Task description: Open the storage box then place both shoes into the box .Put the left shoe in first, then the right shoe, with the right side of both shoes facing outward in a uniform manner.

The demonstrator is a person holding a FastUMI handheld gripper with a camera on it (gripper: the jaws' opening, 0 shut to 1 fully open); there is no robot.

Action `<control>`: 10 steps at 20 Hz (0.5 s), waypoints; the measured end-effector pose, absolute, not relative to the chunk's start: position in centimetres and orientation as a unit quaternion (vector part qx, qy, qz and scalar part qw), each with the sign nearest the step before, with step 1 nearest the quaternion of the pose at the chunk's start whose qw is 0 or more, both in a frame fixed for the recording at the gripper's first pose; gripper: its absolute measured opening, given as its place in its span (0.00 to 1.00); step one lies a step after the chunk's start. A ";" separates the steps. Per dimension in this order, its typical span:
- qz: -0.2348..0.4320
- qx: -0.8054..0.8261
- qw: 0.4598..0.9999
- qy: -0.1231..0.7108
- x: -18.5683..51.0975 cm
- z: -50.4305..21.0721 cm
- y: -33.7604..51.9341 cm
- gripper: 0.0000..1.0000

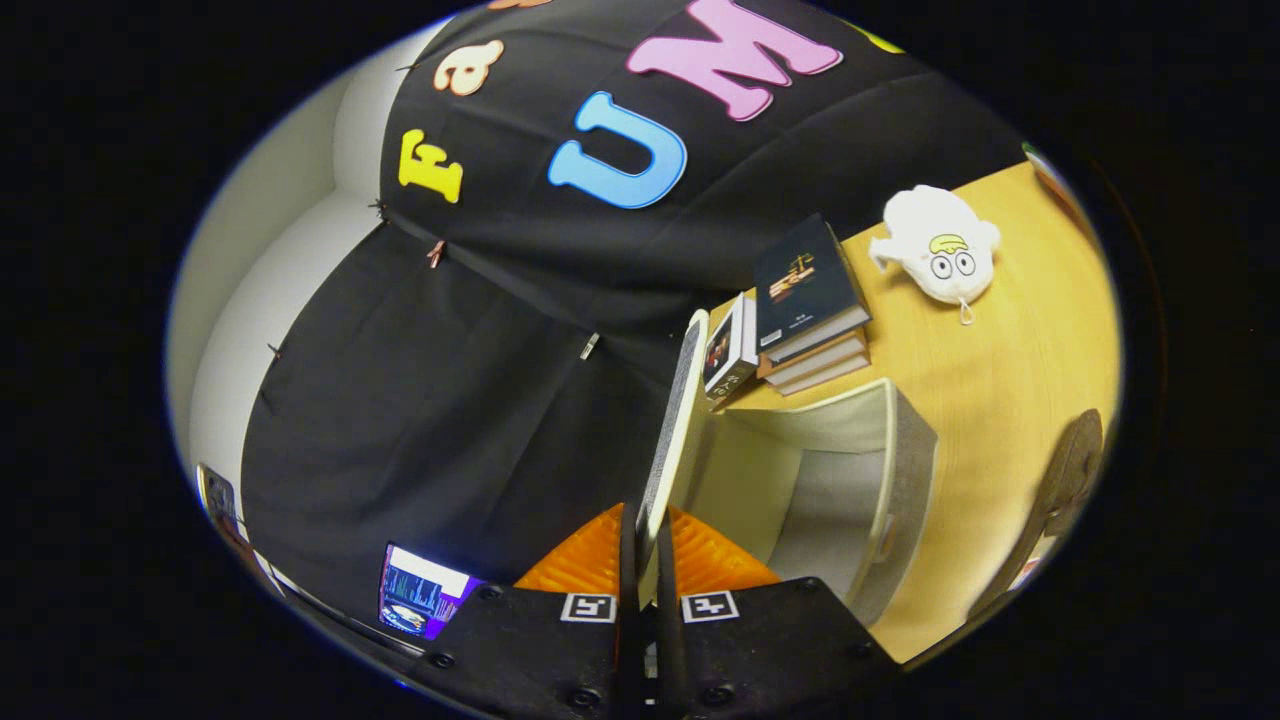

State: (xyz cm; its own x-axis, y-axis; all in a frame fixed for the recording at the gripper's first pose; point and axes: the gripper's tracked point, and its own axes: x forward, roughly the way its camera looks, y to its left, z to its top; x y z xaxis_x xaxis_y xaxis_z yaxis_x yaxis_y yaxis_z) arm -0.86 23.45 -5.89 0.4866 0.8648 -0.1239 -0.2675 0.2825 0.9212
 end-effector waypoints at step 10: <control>0.435 0.424 0.734 0.303 -1.5 0.2 33.9 0.14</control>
State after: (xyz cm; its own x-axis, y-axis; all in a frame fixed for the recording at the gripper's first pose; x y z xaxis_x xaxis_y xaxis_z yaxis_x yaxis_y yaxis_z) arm -1.48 33.86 0.21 0.4387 0.8954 -0.0764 -0.3810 0.2623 0.8866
